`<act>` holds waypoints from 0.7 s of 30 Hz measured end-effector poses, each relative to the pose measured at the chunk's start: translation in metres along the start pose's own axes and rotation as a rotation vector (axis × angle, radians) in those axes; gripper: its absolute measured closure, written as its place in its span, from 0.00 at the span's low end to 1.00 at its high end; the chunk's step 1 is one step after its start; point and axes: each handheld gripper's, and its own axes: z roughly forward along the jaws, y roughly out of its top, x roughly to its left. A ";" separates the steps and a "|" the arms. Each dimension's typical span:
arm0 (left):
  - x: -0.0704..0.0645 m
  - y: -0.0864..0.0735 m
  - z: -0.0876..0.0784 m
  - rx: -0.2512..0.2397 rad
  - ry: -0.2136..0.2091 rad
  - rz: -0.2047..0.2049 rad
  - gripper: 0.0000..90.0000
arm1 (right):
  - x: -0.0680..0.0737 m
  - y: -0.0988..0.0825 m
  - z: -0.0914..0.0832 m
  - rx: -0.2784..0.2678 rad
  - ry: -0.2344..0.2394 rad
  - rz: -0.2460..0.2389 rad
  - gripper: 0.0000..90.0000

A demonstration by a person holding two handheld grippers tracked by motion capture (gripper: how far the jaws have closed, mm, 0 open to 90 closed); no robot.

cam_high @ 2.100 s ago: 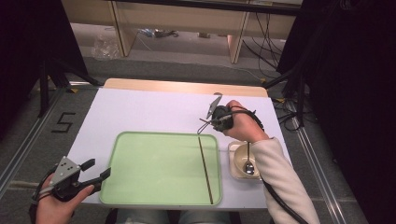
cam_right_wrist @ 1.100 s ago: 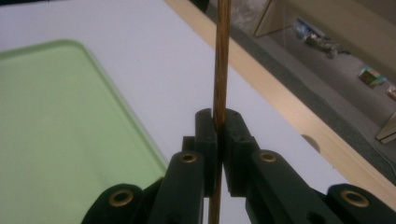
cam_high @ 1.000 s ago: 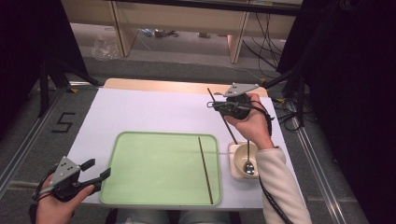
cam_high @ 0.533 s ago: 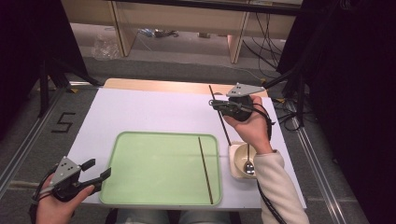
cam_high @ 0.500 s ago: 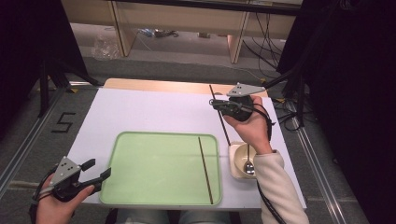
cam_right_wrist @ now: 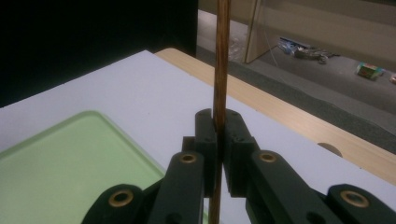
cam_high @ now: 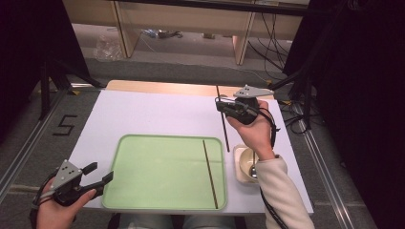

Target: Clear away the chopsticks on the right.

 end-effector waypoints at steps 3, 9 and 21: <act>0.000 0.000 0.000 0.003 0.001 -0.003 0.36 | -0.001 0.001 -0.001 -0.010 0.000 0.005 0.96; 0.000 0.000 0.000 0.004 -0.001 -0.004 0.36 | 0.000 0.000 -0.001 -0.005 -0.007 0.051 0.96; 0.000 -0.001 0.001 0.003 -0.006 -0.010 0.36 | 0.002 -0.002 -0.001 0.022 -0.031 0.145 0.96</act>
